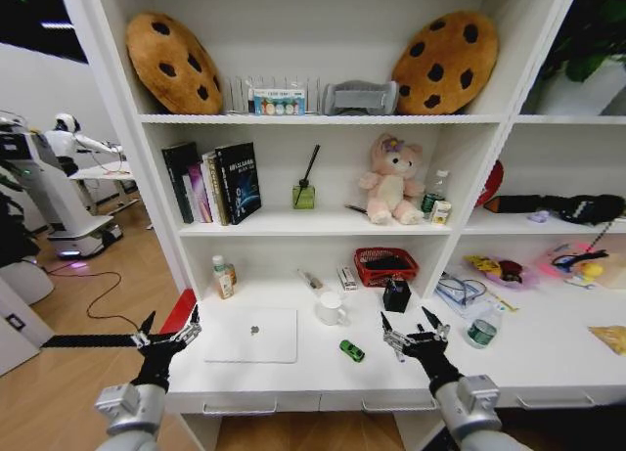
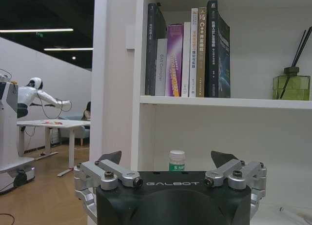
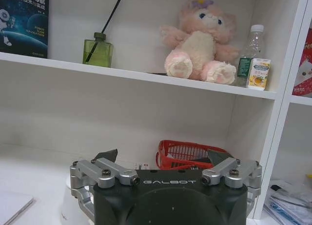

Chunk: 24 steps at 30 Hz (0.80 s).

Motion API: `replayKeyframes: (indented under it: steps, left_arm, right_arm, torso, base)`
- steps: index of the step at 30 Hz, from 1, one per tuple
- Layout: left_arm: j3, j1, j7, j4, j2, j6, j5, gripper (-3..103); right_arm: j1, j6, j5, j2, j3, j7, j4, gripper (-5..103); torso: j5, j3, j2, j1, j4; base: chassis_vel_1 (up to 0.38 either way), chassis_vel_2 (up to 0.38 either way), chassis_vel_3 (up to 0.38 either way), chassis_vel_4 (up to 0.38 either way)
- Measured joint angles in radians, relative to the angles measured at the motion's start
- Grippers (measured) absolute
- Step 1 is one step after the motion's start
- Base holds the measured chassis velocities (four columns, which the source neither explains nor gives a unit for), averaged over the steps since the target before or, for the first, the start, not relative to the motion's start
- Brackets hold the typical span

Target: Organize the objects on the table.

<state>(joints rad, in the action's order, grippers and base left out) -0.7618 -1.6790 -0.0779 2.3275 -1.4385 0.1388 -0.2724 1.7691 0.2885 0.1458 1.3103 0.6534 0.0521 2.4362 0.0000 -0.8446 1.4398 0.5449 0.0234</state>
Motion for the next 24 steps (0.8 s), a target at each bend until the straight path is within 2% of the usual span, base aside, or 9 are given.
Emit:
replayKeyframes:
  steps: [6,17,20,21,22,24]
  left_arm:
    - [0.027,0.022,-0.026,0.007,0.017,0.023,-0.002,100]
    - [0.071,0.041,-0.061,0.001,0.030,0.035,0.002,100]
    - [0.083,0.047,-0.066,-0.004,0.033,0.037,0.003,100]
    - [0.093,0.057,-0.069,-0.009,0.040,0.040,0.003,100]
    - [0.103,0.071,-0.074,-0.022,0.050,0.044,0.003,100]
    - [0.107,0.079,-0.078,-0.030,0.055,0.046,0.003,100]
  right_arm:
    - [-0.005,-0.012,0.003,-0.002,0.003,-0.003,-0.019,100]
    - [-0.024,-0.039,0.011,-0.017,-0.004,-0.012,-0.058,100]
    - [-0.028,-0.053,0.007,-0.030,-0.029,-0.023,-0.087,100]
    - [-0.028,-0.067,0.003,-0.037,-0.039,-0.032,-0.106,100]
    - [-0.032,-0.091,-0.005,-0.052,-0.049,-0.046,-0.134,100]
    - [-0.039,-0.101,-0.007,-0.060,-0.051,-0.051,-0.149,100]
  torso:
    - [0.0000,0.000,0.000,0.000,0.0000]
    - [-0.0002,0.000,0.000,0.000,0.0000]
    - [0.0008,0.000,0.000,0.000,-0.0002]
    - [0.0011,0.000,0.000,0.000,0.0008]
    - [-0.0003,0.000,0.000,0.000,0.0001]
    - [-0.0003,0.000,0.000,0.000,-0.0007]
  base:
    - [-0.082,-0.113,0.080,0.076]
    - [-0.209,-0.211,0.229,0.197]
    - [-0.173,-0.220,0.196,0.136]
    - [-0.046,-0.155,0.155,-0.037]
    - [-0.002,-0.074,0.096,0.009]
    - [-0.002,-0.074,0.080,0.009]
